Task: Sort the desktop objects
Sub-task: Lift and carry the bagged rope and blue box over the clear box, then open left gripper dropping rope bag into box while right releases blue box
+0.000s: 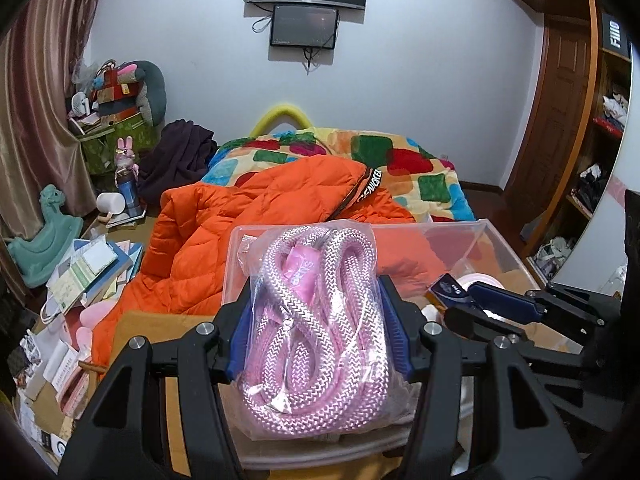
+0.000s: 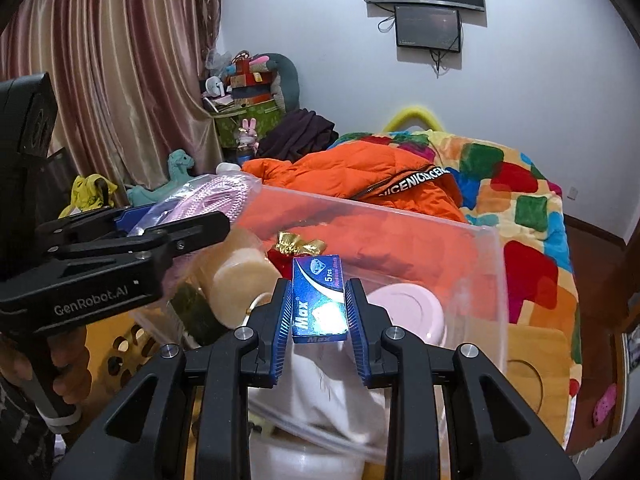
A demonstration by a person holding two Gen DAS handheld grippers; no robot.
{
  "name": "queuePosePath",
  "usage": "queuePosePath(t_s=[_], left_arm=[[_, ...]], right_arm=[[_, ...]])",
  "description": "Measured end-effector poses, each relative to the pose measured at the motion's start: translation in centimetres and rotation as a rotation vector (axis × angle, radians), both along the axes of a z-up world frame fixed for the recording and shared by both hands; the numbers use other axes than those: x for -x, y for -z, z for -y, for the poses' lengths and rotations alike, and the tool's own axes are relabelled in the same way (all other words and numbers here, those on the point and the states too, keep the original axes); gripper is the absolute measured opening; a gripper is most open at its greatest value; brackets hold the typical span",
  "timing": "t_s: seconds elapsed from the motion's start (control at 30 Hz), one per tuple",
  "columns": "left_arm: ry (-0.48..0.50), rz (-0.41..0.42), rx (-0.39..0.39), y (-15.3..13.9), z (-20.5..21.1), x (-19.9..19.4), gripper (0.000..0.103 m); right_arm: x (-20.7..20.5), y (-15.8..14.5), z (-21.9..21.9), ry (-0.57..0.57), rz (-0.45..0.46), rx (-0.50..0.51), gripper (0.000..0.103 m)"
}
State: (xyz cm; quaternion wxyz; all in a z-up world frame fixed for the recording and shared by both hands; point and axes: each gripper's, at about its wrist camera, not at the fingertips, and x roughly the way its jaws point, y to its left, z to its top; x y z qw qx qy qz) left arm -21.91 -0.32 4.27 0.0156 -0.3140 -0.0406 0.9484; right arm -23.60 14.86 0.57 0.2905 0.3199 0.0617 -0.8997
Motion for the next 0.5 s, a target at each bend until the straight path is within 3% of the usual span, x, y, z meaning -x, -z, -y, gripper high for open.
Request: queuePosePath(t_s=[0.23,0.4,0.5], left_arm=[[-0.009,0.024,0.041,0.6,-0.6,1.3,0.056],[-0.002,0.005,0.051,-0.1,-0.6,1.1,0.07],[-0.004,0.002,0.066,-0.4,-0.8,0.9,0.07]], right_arm=[[1.6,0.6,0.9,0.009,0.007,-0.038,0.025],[1.9,0.7,1.0,0.001,0.027,-0.046,0.025],[1.5,0.6,0.8,0.002,0.02,-0.05,0.025]])
